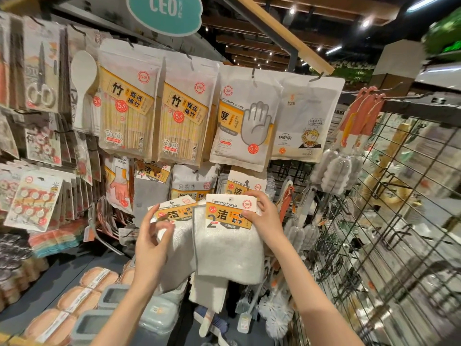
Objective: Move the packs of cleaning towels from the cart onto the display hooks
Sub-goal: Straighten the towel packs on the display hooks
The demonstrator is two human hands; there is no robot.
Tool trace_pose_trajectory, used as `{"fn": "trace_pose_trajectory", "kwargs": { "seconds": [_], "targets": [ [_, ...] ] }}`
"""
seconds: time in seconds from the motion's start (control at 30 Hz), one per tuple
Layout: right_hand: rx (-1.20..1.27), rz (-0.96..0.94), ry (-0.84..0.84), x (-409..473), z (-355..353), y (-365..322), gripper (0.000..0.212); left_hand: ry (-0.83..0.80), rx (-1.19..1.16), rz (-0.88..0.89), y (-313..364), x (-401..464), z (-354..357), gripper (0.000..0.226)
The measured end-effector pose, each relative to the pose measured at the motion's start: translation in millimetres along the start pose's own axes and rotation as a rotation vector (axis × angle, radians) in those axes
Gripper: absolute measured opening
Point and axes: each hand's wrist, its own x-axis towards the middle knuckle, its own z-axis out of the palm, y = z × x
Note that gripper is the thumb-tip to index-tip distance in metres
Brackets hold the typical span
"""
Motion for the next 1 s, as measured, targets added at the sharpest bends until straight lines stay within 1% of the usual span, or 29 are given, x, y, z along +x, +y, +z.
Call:
{"fn": "trace_pose_trajectory", "kwargs": {
  "seconds": [0.17, 0.27, 0.4, 0.6, 0.7, 0.8, 0.9, 1.0],
  "targets": [
    [-0.012, -0.016, 0.130, 11, -11, 6, 0.047, 0.014, 0.042, 0.029, -2, 2, 1, 0.058],
    [-0.023, -0.010, 0.163, 21, -16, 11, 0.042, 0.023, 0.119, 0.047, -2, 7, 3, 0.062],
    [-0.015, 0.006, 0.194, 33, -18, 19, 0.043, 0.055, 0.218, 0.043, -11, 12, 6, 0.063],
    [-0.039, 0.028, 0.232, 51, -21, 31, 0.039, 0.073, 0.199, -0.016, -12, 18, 10, 0.065],
    [-0.030, 0.042, 0.234, 59, -20, 35, 0.039, 0.036, 0.206, 0.008, -14, 22, 8, 0.066],
    [-0.042, 0.030, 0.240, 63, -15, 37, 0.038, -0.014, 0.143, -0.014, -15, 25, 8, 0.060],
    [-0.135, 0.019, 0.264, 67, -12, 41, 0.032, -0.048, 0.112, -0.012, -13, 25, 8, 0.054],
    [-0.270, 0.021, 0.310, 72, -10, 46, 0.023, -0.060, 0.098, -0.046, -13, 25, 8, 0.048]
  ]
}}
